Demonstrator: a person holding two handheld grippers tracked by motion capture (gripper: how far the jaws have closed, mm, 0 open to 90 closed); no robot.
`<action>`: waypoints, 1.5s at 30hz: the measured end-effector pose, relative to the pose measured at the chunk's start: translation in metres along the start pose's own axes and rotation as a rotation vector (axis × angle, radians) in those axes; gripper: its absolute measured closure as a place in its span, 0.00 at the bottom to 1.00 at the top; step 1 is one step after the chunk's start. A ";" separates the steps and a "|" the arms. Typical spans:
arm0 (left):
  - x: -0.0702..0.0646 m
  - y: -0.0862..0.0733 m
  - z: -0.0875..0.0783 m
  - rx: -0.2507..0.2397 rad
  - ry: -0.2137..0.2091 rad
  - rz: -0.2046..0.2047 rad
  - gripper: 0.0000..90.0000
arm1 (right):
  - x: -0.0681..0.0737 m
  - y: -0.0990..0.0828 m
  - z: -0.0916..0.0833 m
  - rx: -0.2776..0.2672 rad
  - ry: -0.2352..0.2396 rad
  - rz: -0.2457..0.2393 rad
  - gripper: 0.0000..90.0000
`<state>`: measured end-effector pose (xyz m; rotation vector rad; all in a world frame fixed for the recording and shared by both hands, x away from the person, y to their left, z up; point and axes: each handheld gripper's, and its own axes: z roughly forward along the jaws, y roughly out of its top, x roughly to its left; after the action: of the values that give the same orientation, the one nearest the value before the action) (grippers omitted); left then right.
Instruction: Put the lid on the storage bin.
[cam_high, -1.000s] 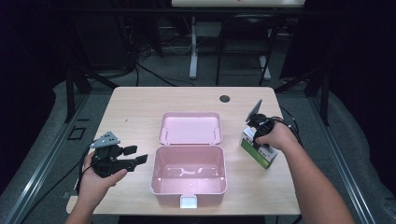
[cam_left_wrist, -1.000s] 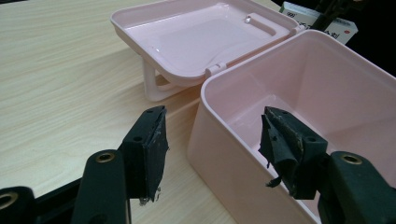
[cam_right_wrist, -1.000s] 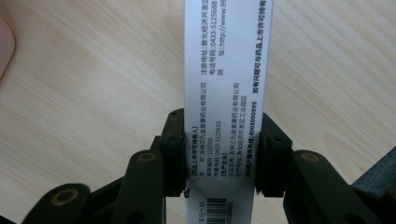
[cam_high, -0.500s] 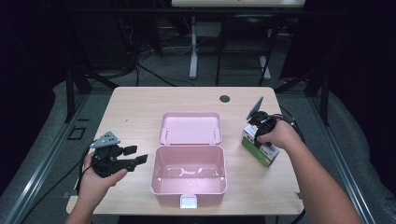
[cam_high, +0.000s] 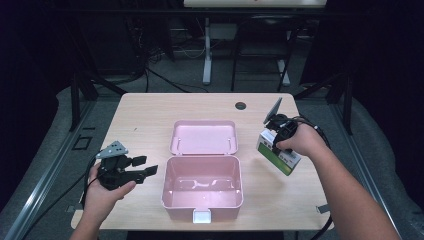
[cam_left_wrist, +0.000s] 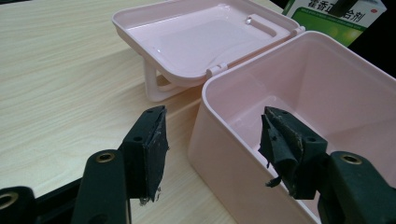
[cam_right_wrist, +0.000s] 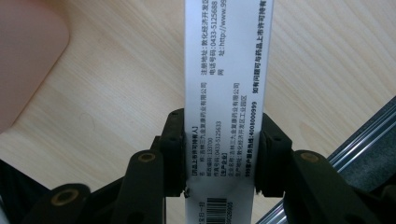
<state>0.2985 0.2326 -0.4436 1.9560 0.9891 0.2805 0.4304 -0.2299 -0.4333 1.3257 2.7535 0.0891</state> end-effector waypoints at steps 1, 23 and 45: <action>0.000 0.000 0.000 -0.001 0.000 0.000 0.45 | 0.000 0.000 -0.002 0.004 -0.001 -0.008 0.68; 0.001 0.000 0.000 -0.005 0.001 -0.004 0.45 | 0.016 -0.002 -0.046 -0.004 -0.013 -0.080 0.68; 0.001 -0.001 0.001 0.002 -0.003 -0.005 0.45 | 0.043 0.001 -0.076 0.007 -0.018 -0.193 0.69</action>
<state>0.2993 0.2333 -0.4447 1.9546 0.9927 0.2734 0.3971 -0.1969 -0.3599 1.0495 2.8516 0.0549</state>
